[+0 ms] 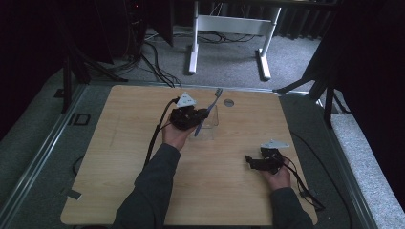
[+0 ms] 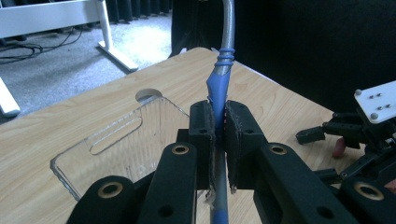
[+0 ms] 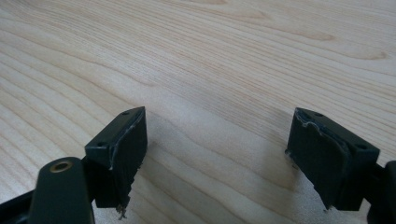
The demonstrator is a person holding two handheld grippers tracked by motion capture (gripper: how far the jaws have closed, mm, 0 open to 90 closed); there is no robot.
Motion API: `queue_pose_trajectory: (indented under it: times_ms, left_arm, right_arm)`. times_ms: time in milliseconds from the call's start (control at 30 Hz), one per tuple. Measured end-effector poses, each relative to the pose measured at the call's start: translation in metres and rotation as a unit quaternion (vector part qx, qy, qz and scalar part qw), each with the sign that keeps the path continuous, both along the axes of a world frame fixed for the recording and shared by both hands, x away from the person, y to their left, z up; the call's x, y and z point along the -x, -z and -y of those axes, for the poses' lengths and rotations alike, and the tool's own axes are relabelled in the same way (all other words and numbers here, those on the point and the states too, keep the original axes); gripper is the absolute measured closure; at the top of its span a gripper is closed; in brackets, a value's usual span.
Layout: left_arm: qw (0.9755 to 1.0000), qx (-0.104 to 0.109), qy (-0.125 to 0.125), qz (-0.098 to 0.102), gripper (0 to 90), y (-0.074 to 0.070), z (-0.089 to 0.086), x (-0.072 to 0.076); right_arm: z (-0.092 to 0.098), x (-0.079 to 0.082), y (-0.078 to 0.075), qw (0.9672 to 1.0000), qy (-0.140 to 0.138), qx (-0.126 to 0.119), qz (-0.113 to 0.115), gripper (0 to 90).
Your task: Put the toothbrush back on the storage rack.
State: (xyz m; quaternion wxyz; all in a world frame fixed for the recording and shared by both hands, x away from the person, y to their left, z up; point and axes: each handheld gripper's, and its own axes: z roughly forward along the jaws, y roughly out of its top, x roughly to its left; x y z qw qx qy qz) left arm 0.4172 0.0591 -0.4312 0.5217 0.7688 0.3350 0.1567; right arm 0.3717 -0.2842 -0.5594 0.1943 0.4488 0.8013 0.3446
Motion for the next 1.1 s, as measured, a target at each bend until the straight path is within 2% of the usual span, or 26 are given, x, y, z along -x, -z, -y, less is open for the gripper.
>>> queue_pose_trajectory:
  times_ms: [133,433,833,1100]
  left_arm:
    - [1.0000,0.002,-0.001,0.009,81.8,-0.0002,0.0015,-0.0002]
    - [0.9997,0.018,-0.002,0.013,81.7,0.0007,0.0014,-0.0026]
    - [0.9989,0.034,-0.020,0.025,81.7,0.0008,-0.0006,-0.0051]
    - [0.9982,0.045,-0.023,0.031,81.7,0.0022,0.0000,-0.0055]
  right_arm:
    - [0.0000,0.0000,0.0000,1.0000,0.000,0.000,0.000,19.6]
    - [0.0000,0.0000,0.0000,1.0000,0.000,0.000,0.000,19.6]
    - [0.0001,0.0000,0.0000,1.0000,0.000,0.000,0.000,19.6]
    - [0.0001,0.0000,0.0000,1.0000,0.000,0.000,0.000,19.6]
